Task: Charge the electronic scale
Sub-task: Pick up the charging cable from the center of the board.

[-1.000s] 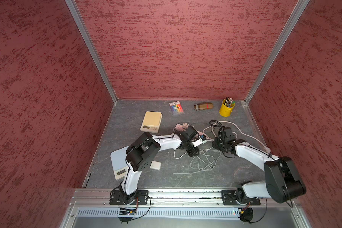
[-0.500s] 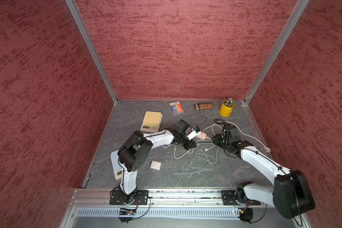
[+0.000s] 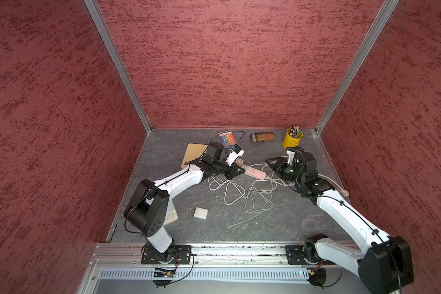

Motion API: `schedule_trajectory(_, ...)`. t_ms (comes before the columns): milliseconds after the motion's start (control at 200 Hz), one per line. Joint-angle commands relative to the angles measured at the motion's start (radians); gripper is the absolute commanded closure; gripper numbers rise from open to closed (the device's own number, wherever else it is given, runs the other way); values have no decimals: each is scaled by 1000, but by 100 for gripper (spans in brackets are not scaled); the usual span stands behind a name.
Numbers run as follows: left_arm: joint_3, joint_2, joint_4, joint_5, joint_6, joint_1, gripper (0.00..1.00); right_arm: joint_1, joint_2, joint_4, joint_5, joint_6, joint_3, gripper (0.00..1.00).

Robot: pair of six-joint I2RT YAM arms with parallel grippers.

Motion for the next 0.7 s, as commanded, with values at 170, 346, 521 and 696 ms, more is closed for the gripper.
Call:
schedule_trajectory(170, -22, -75, 46, -394, 211, -116, 100, 102, 84, 91, -88, 146, 93, 45)
schedule_trajectory(346, -40, -94, 92, -501, 286, -167, 100, 116, 126, 100, -87, 188, 70, 48)
schedule_trajectory(521, -66, -114, 132, -555, 330, -197, 100, 116, 168, 144, -118, 239, 54, 49)
schedule_trajectory(696, -84, -122, 152, -598, 373, -227, 100, 119, 211, 168, -140, 250, 65, 50)
